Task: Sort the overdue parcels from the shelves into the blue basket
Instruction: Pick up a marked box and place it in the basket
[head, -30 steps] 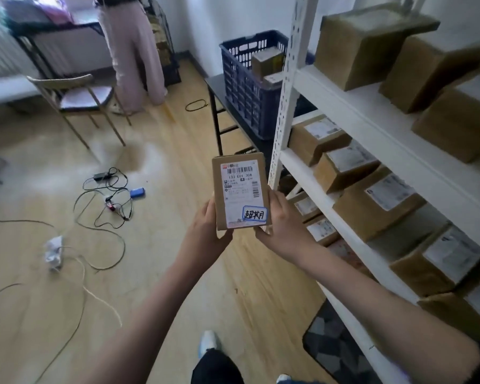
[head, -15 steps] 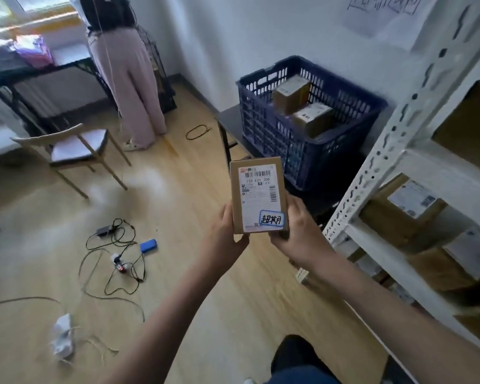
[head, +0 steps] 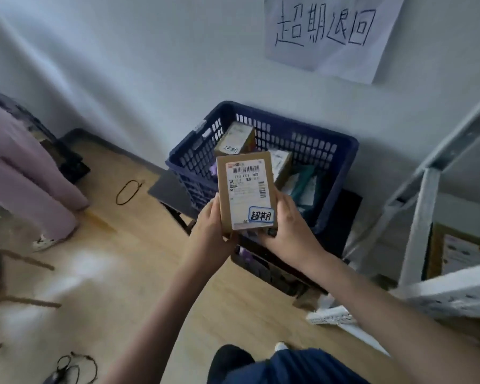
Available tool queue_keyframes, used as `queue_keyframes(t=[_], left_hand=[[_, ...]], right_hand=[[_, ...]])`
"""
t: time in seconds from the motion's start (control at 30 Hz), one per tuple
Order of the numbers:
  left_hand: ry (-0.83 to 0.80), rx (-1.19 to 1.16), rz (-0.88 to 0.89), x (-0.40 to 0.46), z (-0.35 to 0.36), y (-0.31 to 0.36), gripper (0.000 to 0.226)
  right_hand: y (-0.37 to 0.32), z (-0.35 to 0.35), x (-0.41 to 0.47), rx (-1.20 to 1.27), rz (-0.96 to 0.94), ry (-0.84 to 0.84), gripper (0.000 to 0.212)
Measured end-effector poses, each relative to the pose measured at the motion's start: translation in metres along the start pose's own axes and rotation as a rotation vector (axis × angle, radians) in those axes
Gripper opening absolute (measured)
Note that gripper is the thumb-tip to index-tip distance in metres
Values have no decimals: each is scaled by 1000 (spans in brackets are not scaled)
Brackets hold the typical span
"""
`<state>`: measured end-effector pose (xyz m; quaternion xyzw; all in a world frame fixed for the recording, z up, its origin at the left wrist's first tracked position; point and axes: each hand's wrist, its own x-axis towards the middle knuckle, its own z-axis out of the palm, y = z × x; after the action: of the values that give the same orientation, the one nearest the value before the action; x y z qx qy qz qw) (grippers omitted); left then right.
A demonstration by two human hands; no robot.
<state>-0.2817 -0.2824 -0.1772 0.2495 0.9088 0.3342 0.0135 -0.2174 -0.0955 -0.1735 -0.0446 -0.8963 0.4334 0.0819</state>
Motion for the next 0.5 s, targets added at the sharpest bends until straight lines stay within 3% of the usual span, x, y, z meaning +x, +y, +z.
queue_keyframes(t=[0.17,0.33,0.5], left_hand=[[-188,25,155,100,6,-26,87],[-438,45,373,186,34,-43,78],[-573,91,443,227,73,-44,71]], right_hand=[[12,-1,59,-88,168,126,92],[30,4,84,-108,466,272,84],[59,12,104,-138,611,363,77]])
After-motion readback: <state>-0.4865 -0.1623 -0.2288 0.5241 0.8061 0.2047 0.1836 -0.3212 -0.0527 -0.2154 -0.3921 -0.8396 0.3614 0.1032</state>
